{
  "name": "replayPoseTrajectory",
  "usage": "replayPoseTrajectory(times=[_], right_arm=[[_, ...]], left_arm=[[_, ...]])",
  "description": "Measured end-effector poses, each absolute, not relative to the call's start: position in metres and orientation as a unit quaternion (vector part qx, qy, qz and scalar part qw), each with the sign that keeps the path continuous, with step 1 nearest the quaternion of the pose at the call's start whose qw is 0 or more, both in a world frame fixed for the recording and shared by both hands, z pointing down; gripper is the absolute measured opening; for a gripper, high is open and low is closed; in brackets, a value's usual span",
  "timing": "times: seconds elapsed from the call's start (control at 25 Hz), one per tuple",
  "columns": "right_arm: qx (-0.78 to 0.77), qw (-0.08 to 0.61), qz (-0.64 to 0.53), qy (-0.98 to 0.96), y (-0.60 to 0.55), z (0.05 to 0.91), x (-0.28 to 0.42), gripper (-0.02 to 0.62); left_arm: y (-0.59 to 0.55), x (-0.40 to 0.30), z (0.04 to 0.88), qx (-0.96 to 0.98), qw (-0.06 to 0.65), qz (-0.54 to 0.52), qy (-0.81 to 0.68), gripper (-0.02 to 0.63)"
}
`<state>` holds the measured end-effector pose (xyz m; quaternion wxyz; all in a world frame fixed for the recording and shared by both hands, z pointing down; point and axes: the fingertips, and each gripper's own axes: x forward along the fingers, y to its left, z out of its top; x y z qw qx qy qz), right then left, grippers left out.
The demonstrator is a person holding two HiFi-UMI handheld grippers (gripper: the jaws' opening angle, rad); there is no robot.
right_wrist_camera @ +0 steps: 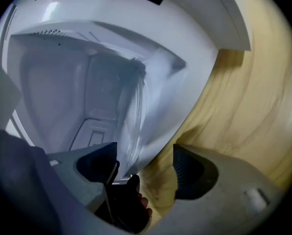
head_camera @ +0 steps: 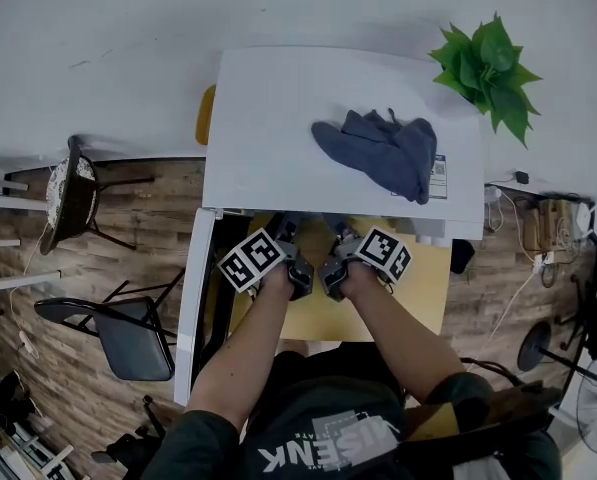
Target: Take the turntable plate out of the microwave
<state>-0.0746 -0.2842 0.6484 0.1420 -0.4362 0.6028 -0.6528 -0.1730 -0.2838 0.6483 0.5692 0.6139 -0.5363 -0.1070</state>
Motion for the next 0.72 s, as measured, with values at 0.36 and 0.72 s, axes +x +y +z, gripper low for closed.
replayPoseTrajectory(times=[0.36, 0.72], right_arm=[[-0.414, 0.177, -0.672, 0.588, -0.297, 0.646, -0.084, 0.344], [-0.419, 0.176, -0.708, 0.541, -0.301, 0.657, -0.083, 0.275]], left_arm=[[-0.281, -0.17, 0.65, 0.603, 0.583, -0.121, -0.531, 0.261], [-0.297, -0.179, 0.656, 0.571, 0.598, -0.168, -0.537, 0.29]])
